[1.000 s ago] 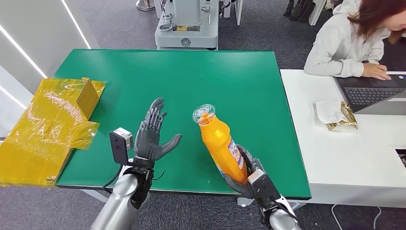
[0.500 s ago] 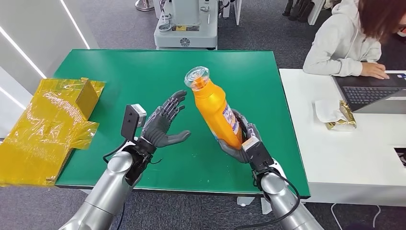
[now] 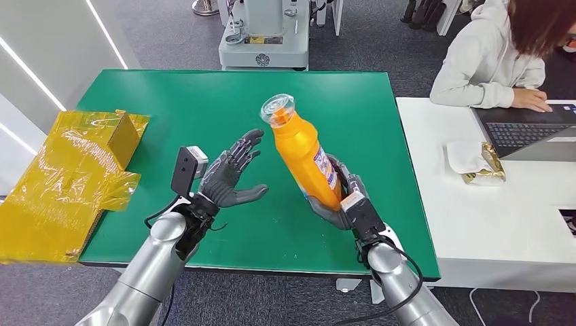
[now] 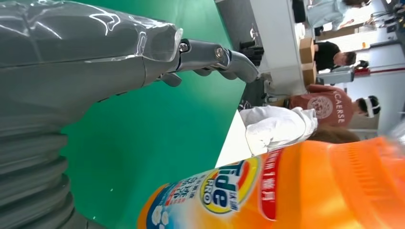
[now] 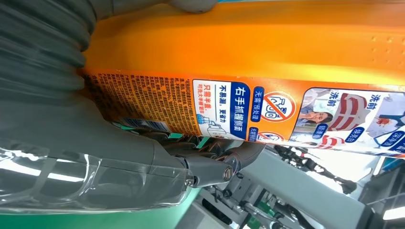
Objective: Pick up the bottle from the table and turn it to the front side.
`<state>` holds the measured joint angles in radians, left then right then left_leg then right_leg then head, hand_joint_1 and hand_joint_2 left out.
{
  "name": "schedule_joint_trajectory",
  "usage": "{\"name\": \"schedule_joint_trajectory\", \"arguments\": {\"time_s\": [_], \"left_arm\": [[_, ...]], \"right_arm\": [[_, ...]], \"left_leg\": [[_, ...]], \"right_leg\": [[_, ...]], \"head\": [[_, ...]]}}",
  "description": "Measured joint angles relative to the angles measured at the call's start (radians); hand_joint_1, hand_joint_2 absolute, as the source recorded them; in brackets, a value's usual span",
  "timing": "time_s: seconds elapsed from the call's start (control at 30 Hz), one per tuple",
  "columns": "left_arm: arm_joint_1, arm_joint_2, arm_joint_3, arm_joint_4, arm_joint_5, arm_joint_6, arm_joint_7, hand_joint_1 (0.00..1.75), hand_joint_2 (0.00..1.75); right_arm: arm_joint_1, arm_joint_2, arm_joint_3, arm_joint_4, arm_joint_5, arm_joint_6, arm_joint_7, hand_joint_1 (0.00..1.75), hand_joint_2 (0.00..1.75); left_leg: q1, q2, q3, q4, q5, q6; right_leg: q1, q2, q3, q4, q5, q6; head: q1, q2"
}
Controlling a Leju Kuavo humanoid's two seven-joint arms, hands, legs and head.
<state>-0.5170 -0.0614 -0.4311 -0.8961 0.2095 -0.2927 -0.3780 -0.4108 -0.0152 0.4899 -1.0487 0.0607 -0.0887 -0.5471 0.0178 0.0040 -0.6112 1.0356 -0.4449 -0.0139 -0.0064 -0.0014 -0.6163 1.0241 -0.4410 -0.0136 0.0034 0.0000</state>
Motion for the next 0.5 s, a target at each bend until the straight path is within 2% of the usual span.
{"name": "schedule_joint_trajectory", "arguments": {"time_s": [0.27,0.5], "left_arm": [[-0.067,-0.001,-0.019,0.069,0.034,-0.03,0.001,0.0,1.75],[-0.117,-0.048,-0.024,0.113,0.118,-0.072,0.04,0.0,1.75]], "right_arm": [[-0.055,0.05,0.004,0.069,-0.004,0.007,-0.004,1.75,1.75],[-0.082,0.103,0.01,0.137,0.024,-0.014,-0.012,1.75,1.75]], "left_leg": [[0.0,0.0,0.0,0.0,0.0,0.0],[0.0,-0.001,-0.001,0.0,0.0,0.0]], "right_leg": [[0.0,0.0,0.0,0.0,0.0,0.0],[0.0,0.0,0.0,0.0,0.0,0.0]], "head": [[0.0,0.0],[0.0,0.0]]}}
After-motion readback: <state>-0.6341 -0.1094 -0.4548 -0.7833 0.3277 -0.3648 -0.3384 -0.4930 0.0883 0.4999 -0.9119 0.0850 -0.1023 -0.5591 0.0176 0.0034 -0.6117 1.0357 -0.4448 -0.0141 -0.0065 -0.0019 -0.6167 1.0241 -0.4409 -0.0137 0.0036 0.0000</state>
